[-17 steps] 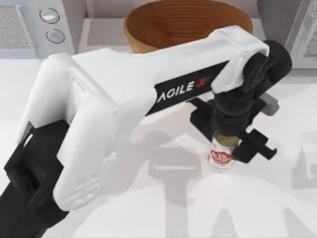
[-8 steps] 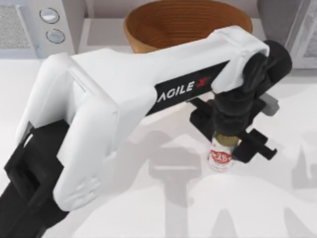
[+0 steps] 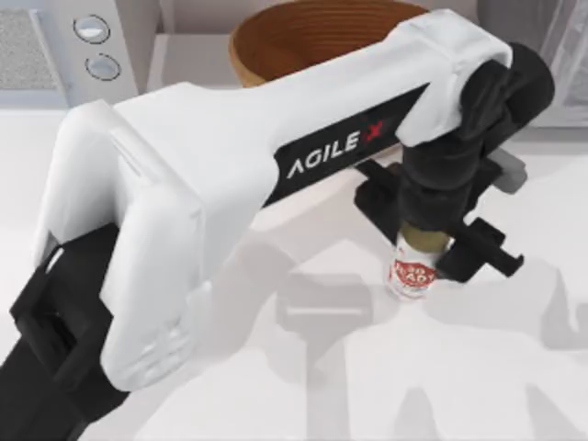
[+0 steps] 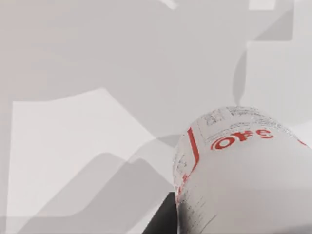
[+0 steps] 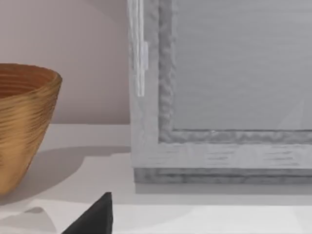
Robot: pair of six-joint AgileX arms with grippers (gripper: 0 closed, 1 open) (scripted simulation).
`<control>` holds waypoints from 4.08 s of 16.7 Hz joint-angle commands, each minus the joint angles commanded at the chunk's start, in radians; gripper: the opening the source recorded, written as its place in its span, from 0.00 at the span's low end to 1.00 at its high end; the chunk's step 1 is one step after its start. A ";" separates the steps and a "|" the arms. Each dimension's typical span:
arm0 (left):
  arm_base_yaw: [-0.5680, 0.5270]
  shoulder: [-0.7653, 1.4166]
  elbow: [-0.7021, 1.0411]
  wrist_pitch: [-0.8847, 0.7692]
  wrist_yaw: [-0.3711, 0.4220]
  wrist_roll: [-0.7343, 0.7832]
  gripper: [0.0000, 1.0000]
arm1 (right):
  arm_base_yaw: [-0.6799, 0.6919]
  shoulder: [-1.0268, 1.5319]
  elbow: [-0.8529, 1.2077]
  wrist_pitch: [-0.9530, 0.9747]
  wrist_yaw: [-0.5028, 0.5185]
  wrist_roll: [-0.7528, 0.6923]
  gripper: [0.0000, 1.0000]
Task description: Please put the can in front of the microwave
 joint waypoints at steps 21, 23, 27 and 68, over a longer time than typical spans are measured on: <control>0.746 -0.364 -0.470 0.196 0.069 0.171 0.00 | 0.000 0.000 0.000 0.000 0.000 0.000 1.00; 0.835 -0.381 -0.538 0.188 0.039 0.152 0.00 | 0.000 0.000 0.000 0.000 0.000 0.000 1.00; 0.897 -0.396 -0.580 0.183 0.010 0.107 0.00 | 0.000 0.000 0.000 0.000 0.000 0.000 1.00; 0.895 -0.399 -0.468 0.066 0.010 0.106 1.00 | 0.000 0.000 0.000 0.000 0.000 0.000 1.00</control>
